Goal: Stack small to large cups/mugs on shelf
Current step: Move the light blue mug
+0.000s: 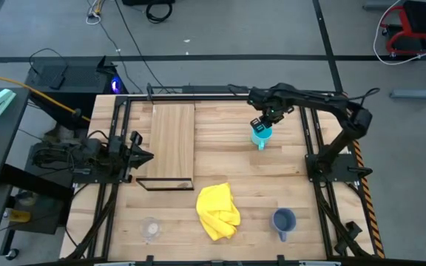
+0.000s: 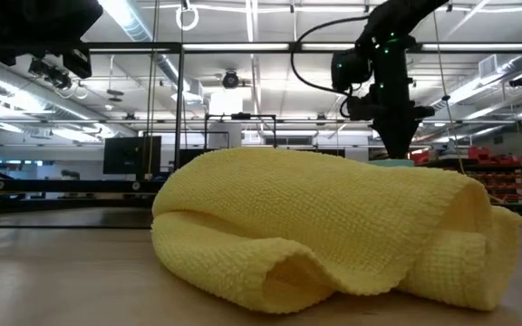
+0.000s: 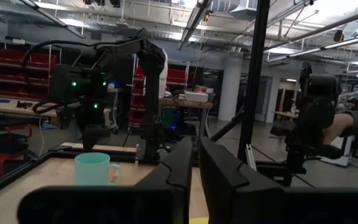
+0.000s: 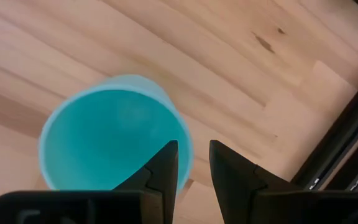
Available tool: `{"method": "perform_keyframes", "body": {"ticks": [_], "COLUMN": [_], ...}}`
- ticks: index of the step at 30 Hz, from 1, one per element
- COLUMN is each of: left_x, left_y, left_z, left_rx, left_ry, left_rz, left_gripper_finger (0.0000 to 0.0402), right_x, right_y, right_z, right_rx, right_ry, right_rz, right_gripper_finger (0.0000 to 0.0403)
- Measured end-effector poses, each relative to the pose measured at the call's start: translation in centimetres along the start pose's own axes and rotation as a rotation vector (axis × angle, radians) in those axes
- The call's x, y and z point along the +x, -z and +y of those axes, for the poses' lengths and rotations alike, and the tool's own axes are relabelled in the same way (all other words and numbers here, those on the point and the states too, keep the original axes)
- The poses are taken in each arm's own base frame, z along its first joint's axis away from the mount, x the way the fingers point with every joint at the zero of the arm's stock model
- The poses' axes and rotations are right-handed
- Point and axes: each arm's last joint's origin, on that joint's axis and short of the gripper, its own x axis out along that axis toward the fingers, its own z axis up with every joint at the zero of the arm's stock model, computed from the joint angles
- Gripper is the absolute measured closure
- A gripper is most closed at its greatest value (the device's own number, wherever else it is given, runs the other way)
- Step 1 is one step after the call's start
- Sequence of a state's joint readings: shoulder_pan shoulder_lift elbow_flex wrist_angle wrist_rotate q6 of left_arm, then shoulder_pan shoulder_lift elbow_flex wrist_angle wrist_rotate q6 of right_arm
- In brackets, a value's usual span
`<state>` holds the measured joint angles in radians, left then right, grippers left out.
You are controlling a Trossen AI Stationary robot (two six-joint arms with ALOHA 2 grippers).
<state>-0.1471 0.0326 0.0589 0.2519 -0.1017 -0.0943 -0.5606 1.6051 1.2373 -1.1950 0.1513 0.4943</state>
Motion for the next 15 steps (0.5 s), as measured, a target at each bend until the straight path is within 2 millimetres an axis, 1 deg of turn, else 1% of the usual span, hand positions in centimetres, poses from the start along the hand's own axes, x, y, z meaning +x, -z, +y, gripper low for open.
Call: {"method": "perform_keyframes", "body": {"ticks": [6,15], "left_x": [0.0,0.0], "left_y": [0.2,0.4], "left_z": [0.0,0.0], "left_rx": [-0.005,-0.022], "left_ry": [-0.002,-0.004], "left_rz": [0.019,0.039], "left_gripper_finger": [0.0358,0.0364], "right_x": [0.9,2.4], "right_y": [-0.4,-0.9], "right_z": [0.3,1.0], "right_rx": [-0.005,-0.027], "right_ry": [0.013,0.019], "right_rz": [0.024,0.064], "right_gripper_finger": [0.0304,0.0304]}}
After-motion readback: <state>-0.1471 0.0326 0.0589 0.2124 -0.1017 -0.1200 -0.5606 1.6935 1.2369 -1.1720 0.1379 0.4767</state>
